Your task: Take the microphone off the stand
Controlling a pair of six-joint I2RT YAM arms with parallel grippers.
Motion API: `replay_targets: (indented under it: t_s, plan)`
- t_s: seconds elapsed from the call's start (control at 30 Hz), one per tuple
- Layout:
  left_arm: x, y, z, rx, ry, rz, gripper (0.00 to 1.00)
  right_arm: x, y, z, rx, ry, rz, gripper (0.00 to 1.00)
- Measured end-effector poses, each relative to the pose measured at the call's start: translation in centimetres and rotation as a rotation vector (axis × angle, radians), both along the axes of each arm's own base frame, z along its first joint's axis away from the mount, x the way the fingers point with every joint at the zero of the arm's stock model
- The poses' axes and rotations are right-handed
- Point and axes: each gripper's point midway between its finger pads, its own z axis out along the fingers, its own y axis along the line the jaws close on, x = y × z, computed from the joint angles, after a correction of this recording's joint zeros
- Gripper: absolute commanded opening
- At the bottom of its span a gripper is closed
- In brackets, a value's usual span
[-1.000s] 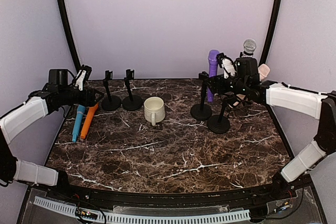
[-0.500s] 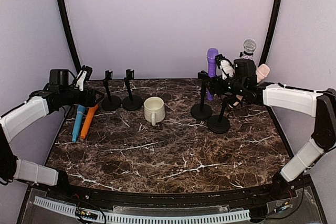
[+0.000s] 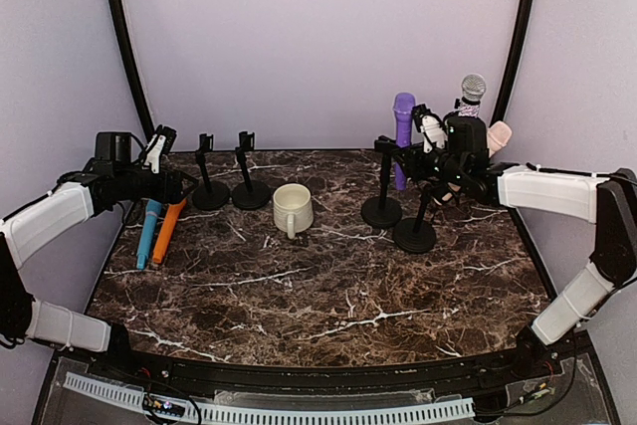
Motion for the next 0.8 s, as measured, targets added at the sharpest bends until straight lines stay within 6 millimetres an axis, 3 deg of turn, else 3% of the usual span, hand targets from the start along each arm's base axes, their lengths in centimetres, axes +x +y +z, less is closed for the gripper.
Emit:
replay_targets:
  t_s: [0.33, 0.63, 0.8]
  plan:
    - [0.0, 0.0, -0.1, 0.001, 0.001, -0.001, 0.71, -0.5, 0.0, -0.4, 0.020, -0.011, 0.020, 0.32]
    - [0.1, 0.0, -0.2, 0.001, 0.005, -0.001, 0.71, -2.3, 0.0, 0.0, 0.053, 0.005, 0.050, 0.27]
    - [0.0, -0.1, -0.2, 0.002, 0.003, -0.006, 0.71, -4.4, 1.1, 0.7, 0.071, 0.017, 0.093, 0.25]
